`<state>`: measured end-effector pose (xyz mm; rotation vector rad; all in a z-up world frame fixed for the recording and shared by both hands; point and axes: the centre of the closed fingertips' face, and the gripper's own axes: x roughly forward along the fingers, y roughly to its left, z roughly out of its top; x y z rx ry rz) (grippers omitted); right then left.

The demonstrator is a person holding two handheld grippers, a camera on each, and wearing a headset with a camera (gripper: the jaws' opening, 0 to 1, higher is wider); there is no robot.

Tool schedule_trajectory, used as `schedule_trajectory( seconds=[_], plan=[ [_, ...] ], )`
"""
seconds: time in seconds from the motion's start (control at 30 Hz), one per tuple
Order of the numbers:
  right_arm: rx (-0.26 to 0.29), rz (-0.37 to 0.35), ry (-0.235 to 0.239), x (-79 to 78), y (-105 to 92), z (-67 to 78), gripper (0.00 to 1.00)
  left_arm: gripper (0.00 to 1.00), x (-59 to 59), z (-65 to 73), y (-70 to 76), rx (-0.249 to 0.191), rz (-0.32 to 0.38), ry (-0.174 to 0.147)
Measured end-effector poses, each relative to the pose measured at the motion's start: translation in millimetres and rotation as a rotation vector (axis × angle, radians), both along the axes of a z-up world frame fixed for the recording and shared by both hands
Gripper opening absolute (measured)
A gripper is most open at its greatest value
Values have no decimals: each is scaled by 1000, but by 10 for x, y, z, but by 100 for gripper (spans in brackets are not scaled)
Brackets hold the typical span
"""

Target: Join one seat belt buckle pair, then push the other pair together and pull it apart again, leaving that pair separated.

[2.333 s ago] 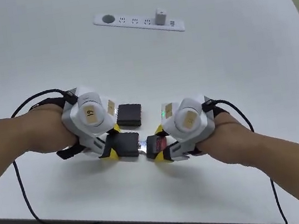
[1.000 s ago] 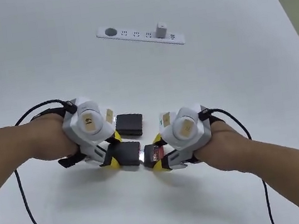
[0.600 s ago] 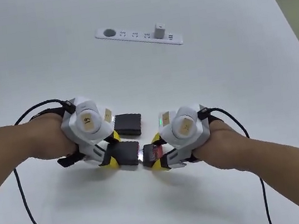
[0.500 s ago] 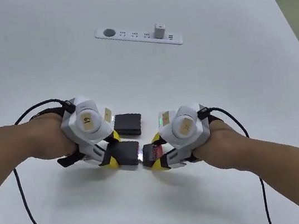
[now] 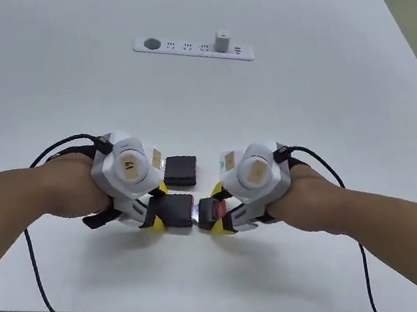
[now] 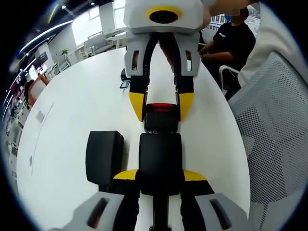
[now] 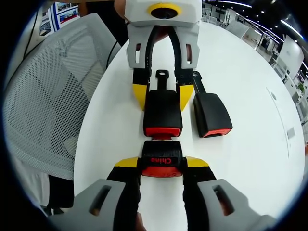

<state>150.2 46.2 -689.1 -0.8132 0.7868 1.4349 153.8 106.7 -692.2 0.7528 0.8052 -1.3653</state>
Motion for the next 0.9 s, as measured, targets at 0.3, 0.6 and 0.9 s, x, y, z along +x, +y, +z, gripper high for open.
schedule_trajectory(
  seconds=[0.3,0.6,0.9],
  plan=[
    [-10,-8,-8,15,-6,-25,33,33,17,-5,19,16,21,0],
    [1,-18,-16,11,-35,74,32,34,7,24,31,18,79,28],
    [43,-41,-11,-10,-75,248,32,34,31,265,84,11,87,-12]
  ],
)
